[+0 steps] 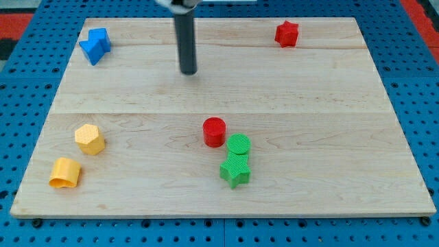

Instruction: Form a triangle with the red circle and the green blocks

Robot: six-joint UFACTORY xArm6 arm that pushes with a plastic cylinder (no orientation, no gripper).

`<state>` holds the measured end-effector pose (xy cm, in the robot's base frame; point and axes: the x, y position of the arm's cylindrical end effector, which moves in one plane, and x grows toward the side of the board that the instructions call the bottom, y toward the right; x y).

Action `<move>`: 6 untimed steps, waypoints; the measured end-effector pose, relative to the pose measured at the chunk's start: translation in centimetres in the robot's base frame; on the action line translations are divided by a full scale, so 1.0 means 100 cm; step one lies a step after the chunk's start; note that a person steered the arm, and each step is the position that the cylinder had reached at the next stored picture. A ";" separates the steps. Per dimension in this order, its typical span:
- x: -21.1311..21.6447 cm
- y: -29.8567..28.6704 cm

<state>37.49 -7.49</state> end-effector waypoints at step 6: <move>0.105 0.125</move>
